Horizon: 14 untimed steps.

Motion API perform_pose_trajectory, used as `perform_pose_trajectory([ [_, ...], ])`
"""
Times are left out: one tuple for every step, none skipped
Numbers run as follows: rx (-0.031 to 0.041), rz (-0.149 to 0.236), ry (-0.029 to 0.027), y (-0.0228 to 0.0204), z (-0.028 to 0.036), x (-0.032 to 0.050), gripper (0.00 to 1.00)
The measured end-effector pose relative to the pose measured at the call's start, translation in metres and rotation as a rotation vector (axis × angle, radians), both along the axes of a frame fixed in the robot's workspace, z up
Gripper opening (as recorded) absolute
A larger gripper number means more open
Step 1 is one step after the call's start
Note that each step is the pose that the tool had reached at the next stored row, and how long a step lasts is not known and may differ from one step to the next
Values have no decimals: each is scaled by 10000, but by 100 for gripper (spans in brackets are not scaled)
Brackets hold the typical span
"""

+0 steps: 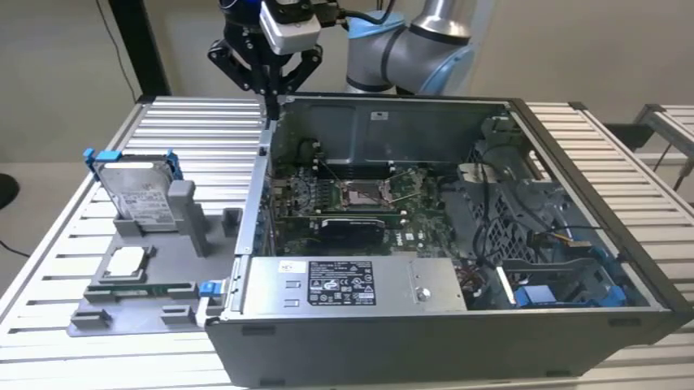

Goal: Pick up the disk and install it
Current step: 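Reach for the disk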

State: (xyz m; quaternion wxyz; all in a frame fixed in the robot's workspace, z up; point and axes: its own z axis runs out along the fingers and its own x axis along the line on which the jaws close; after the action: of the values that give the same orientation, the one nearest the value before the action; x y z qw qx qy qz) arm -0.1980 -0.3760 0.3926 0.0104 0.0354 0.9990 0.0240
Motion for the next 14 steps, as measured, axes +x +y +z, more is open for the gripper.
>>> perform_pose_trajectory([
  [0, -1, 0, 0, 0, -32, 0],
  [0, 0, 0, 0, 0, -62, 0],
  [-1, 1, 0, 0, 0, -91, 0],
  [0, 2, 0, 0, 0, -121, 0],
  [0, 3, 0, 0, 0, -151, 0],
  [0, 4, 0, 0, 0, -183, 0],
  [0, 4, 0, 0, 0, -217, 0],
  [0, 5, 0, -1, 0, -255, 0],
  [0, 6, 1, -2, 0, -293, 0],
  [0, 6, 0, -4, 0, -329, 0],
  [0, 6, 1, -7, 0, -365, 0],
  [1, 6, 0, -12, 0, -398, 0],
  [0, 6, 1, -18, 0, -430, 0],
  [1, 6, 0, -23, 0, -461, 0],
])
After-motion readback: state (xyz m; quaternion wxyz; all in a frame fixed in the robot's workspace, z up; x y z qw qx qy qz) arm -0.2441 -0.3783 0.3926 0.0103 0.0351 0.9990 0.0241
